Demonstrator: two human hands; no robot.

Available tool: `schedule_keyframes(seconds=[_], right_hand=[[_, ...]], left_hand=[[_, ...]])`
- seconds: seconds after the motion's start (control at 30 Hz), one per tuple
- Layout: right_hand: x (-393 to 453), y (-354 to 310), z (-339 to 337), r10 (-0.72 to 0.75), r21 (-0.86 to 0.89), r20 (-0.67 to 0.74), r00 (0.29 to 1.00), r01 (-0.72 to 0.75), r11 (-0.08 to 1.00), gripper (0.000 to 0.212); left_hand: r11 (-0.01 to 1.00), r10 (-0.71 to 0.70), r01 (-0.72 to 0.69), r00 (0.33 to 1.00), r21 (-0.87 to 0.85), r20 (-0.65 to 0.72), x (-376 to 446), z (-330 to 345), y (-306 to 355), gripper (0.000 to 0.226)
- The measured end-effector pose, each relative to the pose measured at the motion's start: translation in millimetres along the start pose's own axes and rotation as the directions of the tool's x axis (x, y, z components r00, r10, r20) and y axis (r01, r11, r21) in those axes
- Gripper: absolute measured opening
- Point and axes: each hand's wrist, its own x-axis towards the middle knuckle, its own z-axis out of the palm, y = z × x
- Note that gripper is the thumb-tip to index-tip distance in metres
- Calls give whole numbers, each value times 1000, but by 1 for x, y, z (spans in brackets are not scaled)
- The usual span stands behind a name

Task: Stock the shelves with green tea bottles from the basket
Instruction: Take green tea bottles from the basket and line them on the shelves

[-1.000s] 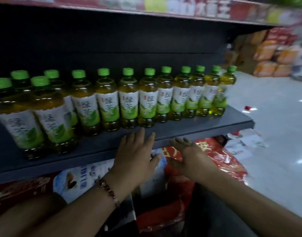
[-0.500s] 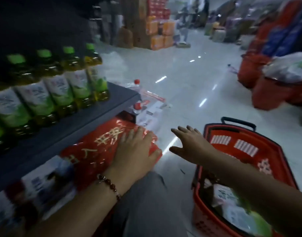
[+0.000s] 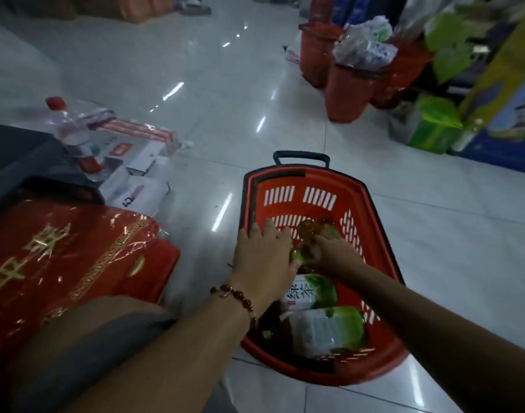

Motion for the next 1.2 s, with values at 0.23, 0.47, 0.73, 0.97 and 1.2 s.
schedule_keyframes(seconds=[0.23,0.47,0.73,0.97,1.2], right_hand=[[25,29,45,171,38,-8,985,-171,985,72],[39,29,64,176,-199,-81,981,-189,962,74],[56,27,62,352,124,-138,926,-336,934,79],[48,19,34,460,830,237,856,-424,362,45],[-4,15,-30,129,857,515,848,-504,-108,26]], left_hand=[[994,88,-94,991,50,102,19,39,10,69],[997,73,-74,994,3,81,33,49,-4,69],[998,57,-55,995,-18,79,31,53,-13,65],[999,41,-39,997,-31,64,24,48,-20,64],[996,39,-41,999,-83,-18,10,41,-26,58]])
